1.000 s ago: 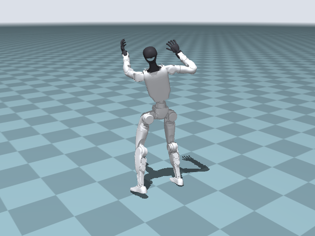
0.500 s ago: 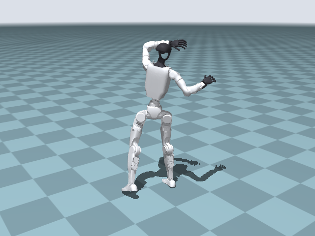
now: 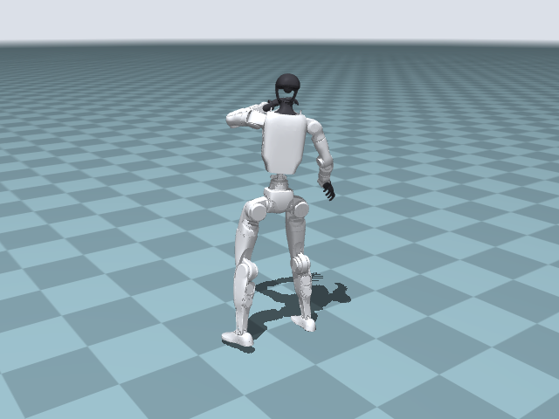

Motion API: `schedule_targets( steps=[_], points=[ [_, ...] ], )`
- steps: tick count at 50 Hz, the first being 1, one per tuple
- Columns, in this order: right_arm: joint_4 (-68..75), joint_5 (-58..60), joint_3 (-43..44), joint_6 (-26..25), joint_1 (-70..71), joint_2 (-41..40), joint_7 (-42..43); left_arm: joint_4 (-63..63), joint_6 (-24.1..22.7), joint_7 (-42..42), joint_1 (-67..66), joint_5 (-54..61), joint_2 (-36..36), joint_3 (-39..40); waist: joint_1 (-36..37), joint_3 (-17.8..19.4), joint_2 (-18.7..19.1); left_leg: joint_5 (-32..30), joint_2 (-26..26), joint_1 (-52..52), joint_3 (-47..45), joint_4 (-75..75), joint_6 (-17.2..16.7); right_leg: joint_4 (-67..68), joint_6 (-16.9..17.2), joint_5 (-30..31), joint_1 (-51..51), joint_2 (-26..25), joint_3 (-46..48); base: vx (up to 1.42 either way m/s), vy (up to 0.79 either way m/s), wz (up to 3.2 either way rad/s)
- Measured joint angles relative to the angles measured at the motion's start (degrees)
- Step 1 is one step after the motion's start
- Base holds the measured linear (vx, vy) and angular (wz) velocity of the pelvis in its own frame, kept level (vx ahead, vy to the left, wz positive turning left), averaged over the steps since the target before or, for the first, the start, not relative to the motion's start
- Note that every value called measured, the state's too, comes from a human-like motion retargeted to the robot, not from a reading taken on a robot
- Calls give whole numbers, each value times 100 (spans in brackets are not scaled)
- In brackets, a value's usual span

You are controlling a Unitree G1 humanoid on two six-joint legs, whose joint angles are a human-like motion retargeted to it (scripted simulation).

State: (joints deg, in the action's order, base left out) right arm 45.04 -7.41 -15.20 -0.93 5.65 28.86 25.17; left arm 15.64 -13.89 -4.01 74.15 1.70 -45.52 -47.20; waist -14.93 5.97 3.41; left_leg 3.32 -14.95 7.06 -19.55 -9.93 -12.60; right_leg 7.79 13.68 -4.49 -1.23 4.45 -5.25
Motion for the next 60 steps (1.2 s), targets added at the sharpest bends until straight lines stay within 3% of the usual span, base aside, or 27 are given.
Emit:
schedule_targets(
  steps=[5,8,13,18,25,32,38,40,42,45,50,52,54,57,60],
  points=[
    [482,597,-800,-77,719,-366,-311,37,-103,-281,-2484,171,209,1189,397,102,-51,173,50,-301,536,-27,104,260,-138,-114,24,91,601,-6,4,112],
    [633,481,-1032,152,926,-510,-768,-77,-113,-709,-3858,53,448,1575,814,127,-204,276,147,-436,894,12,167,450,-149,-207,-2,209,1003,-2,6,128],
    [461,-202,-608,278,968,-714,-382,-537,-38,-1151,-5850,-194,414,2325,1655,303,-412,272,319,-582,1618,183,111,613,-180,-308,-212,395,1752,2,8,141],
    [-127,-491,-87,459,1271,-500,295,-1761,122,-1505,-7387,-133,253,3181,2645,444,-706,209,557,-769,2335,323,72,575,-190,-369,-481,584,2490,6,10,132],
    [-841,296,145,376,2815,783,902,-4381,460,-1843,-8927,-101,121,5179,3845,542,-1235,150,844,-987,3059,524,133,464,-217,-416,-731,745,3270,8,10,99],
    [-1174,1291,-750,209,4574,2526,800,-6594,587,-996,-9926,1086,-570,7100,4974,761,-1847,53,1080,-1201,3526,709,172,308,-170,-392,-842,847,3828,9,8,70],
    [-990,1664,-2411,273,5157,3513,65,-8167,709,-725,-10375,2737,-1507,8744,5742,1017,-2268,-85,1210,-1373,3967,896,218,214,-186,-350,-930,843,4347,8,4,75],
    [-888,1550,-2829,346,5146,3525,-173,-8539,727,-1018,-10403,3393,-1785,9310,5972,1098,-2335,-103,1182,-1424,4089,949,261,457,-320,-410,-836,871,4498,6,1,65],
    [-752,1454,-3102,314,5112,3376,-313,-8750,758,-1279,-10367,3933,-1986,9728,6117,1247,-2353,-163,1202,-1469,4249,1011,259,299,-196,-328,-922,792,4609,4,0,71],
    [-537,1064,-3287,360,5043,3159,-1021,-8904,902,-1190,-10339,4531,-2240,10126,6398,1474,-2307,-177,1142,-1543,4409,1027,312,485,-292,-337,-856,751,4748,2,-1,51],
    [-323,-259,-3064,367,4910,3411,-2821,-8990,1250,332,-10739,4318,-2791,10476,6738,1878,-2180,-221,1126,-1681,4608,997,321,378,-191,-221,-884,608,4884,1,-2,40],
    [-425,-451,-2964,443,4830,3848,-3037,-8977,1144,443,-11093,3753,-3075,10735,6821,2000,-2130,-224,1106,-1715,4640,966,315,356,-159,-192,-886,557,4891,0,-1,11],
    [-698,-340,-2862,506,4715,4422,-2757,-8949,1052,33,-11495,3063,-3342,11161,6885,2103,-2111,-225,1073,-1731,4612,943,312,426,-103,-187,-832,548,4830,0,-2,-10],
    [-1471,272,-2718,214,4508,5392,-1511,-8879,1199,-1228,-12071,2144,-3634,12061,6861,2214,-2159,-282,993,-1699,4453,998,265,388,126,-117,-765,509,4597,-2,-6,-39],
    [-2468,1412,-2465,167,4291,6360,-577,-8839,1322,-2299,-12609,1948,-3769,12915,6645,2204,-2231,-246,796,-1686,4251,909,256,361,132,-87,-660,352,4243,-6,-13,-76]
  ],
)
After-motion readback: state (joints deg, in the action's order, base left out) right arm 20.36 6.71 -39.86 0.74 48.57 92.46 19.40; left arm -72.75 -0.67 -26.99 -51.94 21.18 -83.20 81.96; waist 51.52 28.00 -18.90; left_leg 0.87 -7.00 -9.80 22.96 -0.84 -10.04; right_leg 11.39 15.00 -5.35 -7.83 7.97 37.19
